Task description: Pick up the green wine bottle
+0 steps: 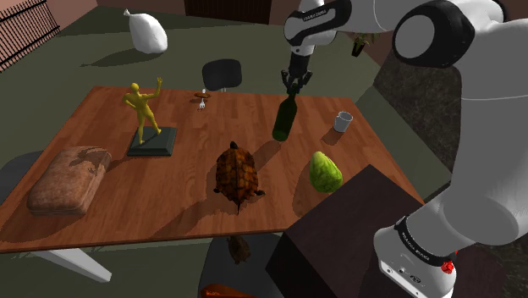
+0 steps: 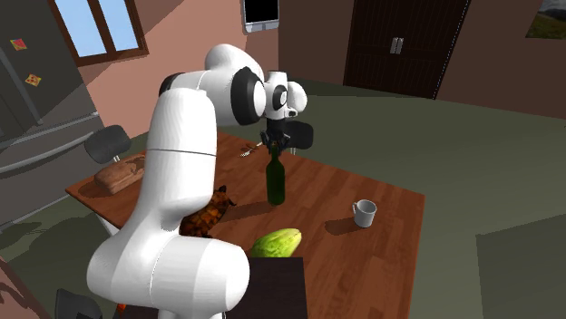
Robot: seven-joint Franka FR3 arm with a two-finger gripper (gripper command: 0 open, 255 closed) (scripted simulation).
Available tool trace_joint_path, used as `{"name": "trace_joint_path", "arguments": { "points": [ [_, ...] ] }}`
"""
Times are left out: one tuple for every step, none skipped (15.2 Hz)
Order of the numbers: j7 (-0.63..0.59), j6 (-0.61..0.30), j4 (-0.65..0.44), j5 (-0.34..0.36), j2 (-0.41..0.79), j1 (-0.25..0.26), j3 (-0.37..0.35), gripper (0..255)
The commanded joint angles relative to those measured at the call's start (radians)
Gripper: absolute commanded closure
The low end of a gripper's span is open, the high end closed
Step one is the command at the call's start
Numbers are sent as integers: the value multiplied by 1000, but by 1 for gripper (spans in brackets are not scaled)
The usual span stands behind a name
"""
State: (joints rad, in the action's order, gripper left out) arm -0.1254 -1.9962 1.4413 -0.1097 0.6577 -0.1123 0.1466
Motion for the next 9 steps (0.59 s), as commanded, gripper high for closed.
{"name": "trace_joint_path", "arguments": {
  "points": [
    [-2, 20, -9, 2, -11, 1, 1, 255],
    [-2, 30, -14, 3, -17, 1, 2, 255],
    [-3, 40, -19, 4, -22, 1, 2, 255],
    [-4, 51, -24, 4, -27, 1, 3, 255],
    [-4, 61, -30, 5, -32, 1, 3, 255],
    [-5, 72, -36, 6, -37, 1, 4, 255],
    [-5, 83, -42, 7, -41, 1, 4, 255],
    [-5, 84, -43, 7, -42, 1, 4, 255],
    [-5, 84, -43, 7, -42, 1, 4, 255]
  ]
}}
